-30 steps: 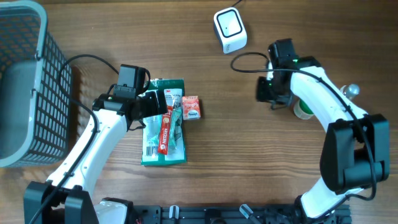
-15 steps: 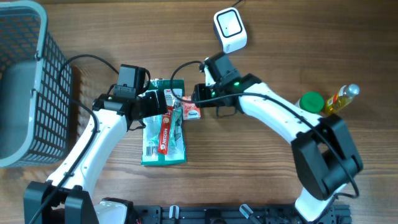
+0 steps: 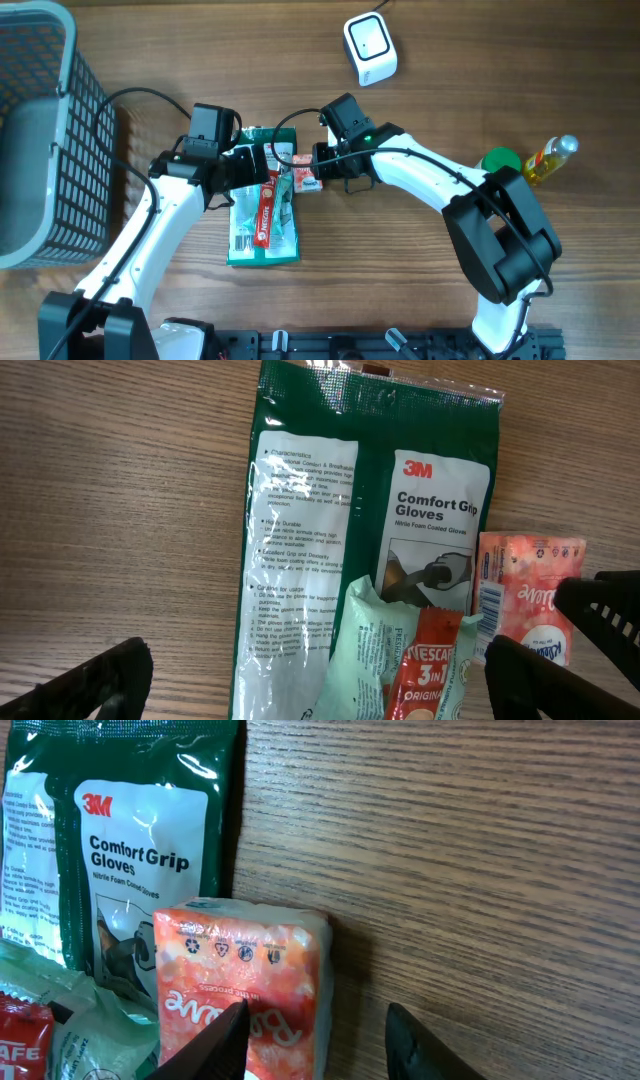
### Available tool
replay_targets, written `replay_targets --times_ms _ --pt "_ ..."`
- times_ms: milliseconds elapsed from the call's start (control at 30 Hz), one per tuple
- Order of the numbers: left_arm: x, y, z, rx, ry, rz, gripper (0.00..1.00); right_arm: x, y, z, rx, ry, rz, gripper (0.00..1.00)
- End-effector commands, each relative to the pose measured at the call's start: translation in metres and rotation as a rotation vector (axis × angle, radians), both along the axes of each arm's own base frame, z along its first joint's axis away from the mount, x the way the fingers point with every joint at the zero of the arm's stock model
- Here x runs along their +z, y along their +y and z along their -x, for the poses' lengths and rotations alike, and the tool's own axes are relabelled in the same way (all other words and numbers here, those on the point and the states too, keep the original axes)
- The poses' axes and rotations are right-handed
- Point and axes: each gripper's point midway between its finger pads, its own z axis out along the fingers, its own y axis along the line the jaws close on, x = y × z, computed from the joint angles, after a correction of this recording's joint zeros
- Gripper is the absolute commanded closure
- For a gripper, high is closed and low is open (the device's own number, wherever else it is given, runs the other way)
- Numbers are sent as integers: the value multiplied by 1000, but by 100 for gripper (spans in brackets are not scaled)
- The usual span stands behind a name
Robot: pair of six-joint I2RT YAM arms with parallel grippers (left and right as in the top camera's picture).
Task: Scan the item barcode
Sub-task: 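Reach the right gripper left to the red-and-white tissue pack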
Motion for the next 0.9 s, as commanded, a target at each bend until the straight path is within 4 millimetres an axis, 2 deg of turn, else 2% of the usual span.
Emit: replay_targets --times_ms 0,633,733,867 --pt "10 1 -5 18 -32 3 0 -10 1 4 -24 39 -5 56" --pt "10 1 -5 18 -32 3 0 -12 5 9 -28 49 -2 57" --pt "10 1 -5 18 -32 3 0 -17 2 14 -28 60 6 63" --pt "10 1 -5 18 -32 3 0 -30 -2 22 -44 77 -2 63"
